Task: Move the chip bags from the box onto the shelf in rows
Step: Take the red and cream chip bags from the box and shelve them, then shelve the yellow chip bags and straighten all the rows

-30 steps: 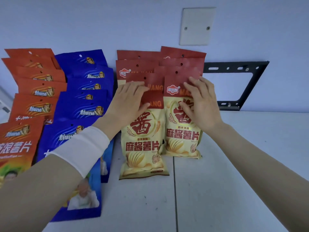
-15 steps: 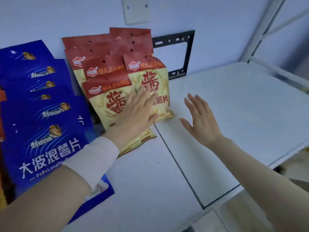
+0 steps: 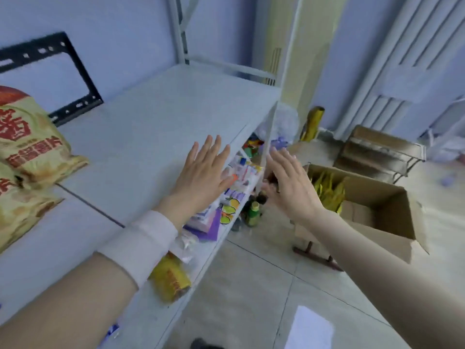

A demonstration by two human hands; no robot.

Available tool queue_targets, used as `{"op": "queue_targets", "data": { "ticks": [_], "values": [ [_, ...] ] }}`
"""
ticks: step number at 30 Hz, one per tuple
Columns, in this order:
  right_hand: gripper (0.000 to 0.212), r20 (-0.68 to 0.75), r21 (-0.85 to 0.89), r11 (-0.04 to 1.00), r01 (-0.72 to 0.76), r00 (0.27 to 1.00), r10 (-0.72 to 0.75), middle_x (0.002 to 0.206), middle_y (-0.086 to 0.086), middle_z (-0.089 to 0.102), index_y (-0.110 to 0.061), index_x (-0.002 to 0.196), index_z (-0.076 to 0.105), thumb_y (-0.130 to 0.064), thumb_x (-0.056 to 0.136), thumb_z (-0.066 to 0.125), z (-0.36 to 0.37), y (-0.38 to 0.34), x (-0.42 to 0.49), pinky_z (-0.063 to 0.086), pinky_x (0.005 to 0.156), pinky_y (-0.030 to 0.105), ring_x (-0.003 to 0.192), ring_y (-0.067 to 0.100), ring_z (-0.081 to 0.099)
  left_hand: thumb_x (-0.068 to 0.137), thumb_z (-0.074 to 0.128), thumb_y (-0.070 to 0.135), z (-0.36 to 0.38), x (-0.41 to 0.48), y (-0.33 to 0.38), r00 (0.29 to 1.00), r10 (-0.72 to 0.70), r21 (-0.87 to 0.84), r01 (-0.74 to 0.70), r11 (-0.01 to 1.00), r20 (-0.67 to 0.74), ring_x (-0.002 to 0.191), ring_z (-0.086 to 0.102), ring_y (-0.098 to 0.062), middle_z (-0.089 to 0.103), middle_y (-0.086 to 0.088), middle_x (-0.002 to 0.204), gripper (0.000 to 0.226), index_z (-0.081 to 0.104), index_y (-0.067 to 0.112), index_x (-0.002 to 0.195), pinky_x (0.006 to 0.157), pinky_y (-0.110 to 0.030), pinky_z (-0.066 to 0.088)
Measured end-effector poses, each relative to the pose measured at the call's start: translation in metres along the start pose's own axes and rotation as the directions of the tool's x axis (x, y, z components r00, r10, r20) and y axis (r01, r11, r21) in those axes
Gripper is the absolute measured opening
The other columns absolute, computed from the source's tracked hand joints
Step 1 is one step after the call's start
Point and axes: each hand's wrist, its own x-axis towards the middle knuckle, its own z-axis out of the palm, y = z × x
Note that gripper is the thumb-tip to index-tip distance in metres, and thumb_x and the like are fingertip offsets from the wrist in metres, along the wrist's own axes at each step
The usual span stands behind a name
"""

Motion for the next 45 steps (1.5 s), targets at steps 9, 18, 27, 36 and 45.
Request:
{"op": "queue_targets", "data": {
  "ticks": [9, 18, 27, 36, 45],
  "values": [
    [0.059, -0.009, -0.094, 0.933, -0.347, 0.938, 0.347, 0.142, 0.017, 0.041, -0.001, 0.134, 0.044, -0.038, 0.089, 0.047, -0.071, 0.176, -0.217, 0.019, 0.111, 0.044, 0.135, 0.035, 0.031, 0.094, 0.038, 0.046, 0.043, 0.037, 0.269, 0.938, 0.338, -0.071, -0.333, 0.94, 0.079, 0.144, -0.001, -0.023, 0.003, -0.008, 0.157, 0.068, 0.012, 0.015, 0.149, 0.116, -0.04, -0.001],
    [0.066, -0.065, -0.117, 0.728, -0.675, 0.737, 0.673, 0.141, 0.021, 0.04, 0.002, 0.135, 0.04, -0.044, 0.088, 0.032, -0.121, 0.285, -0.383, 0.024, 0.109, 0.05, 0.134, 0.039, 0.031, 0.096, 0.04, 0.042, 0.076, 0.06, 0.474, 0.744, 0.659, -0.162, -0.641, 0.75, 0.11, 0.144, 0.002, -0.024, 0.005, -0.011, 0.156, 0.066, 0.014, 0.011, 0.148, 0.116, -0.039, 0.001],
    [0.065, -0.059, -0.185, 0.594, -0.783, 0.613, 0.788, 0.14, 0.022, 0.042, 0.004, 0.134, 0.04, -0.04, 0.087, 0.038, -0.149, 0.426, -0.44, 0.02, 0.109, 0.048, 0.133, 0.04, 0.033, 0.093, 0.048, 0.037, 0.125, 0.142, 0.624, 0.628, 0.775, -0.248, -0.741, 0.624, 0.074, 0.143, 0.013, -0.028, 0.015, -0.015, 0.154, 0.063, 0.026, 0.008, 0.144, 0.115, -0.041, 0.005],
    [0.066, -0.052, -0.235, 0.578, -0.781, 0.604, 0.795, 0.137, 0.025, 0.044, 0.007, 0.131, 0.044, -0.041, 0.087, 0.033, -0.189, 0.577, -0.412, 0.024, 0.106, 0.05, 0.129, 0.043, 0.037, 0.095, 0.044, 0.037, 0.14, 0.255, 0.713, 0.645, 0.754, -0.309, -0.696, 0.647, 0.126, 0.144, 0.007, -0.026, 0.01, -0.014, 0.155, 0.064, 0.019, 0.009, 0.147, 0.115, -0.04, 0.003],
    [0.058, 0.007, -0.199, 0.644, -0.738, 0.656, 0.754, 0.134, 0.026, 0.046, 0.008, 0.128, 0.047, -0.03, 0.085, 0.051, -0.189, 0.722, -0.408, 0.022, 0.106, 0.052, 0.127, 0.045, 0.038, 0.096, 0.039, 0.041, 0.172, 0.345, 0.811, 0.663, 0.726, -0.284, -0.672, 0.684, 0.182, 0.144, 0.004, -0.026, 0.008, -0.013, 0.156, 0.064, 0.016, 0.011, 0.147, 0.117, -0.041, 0.002]
  ]
}}
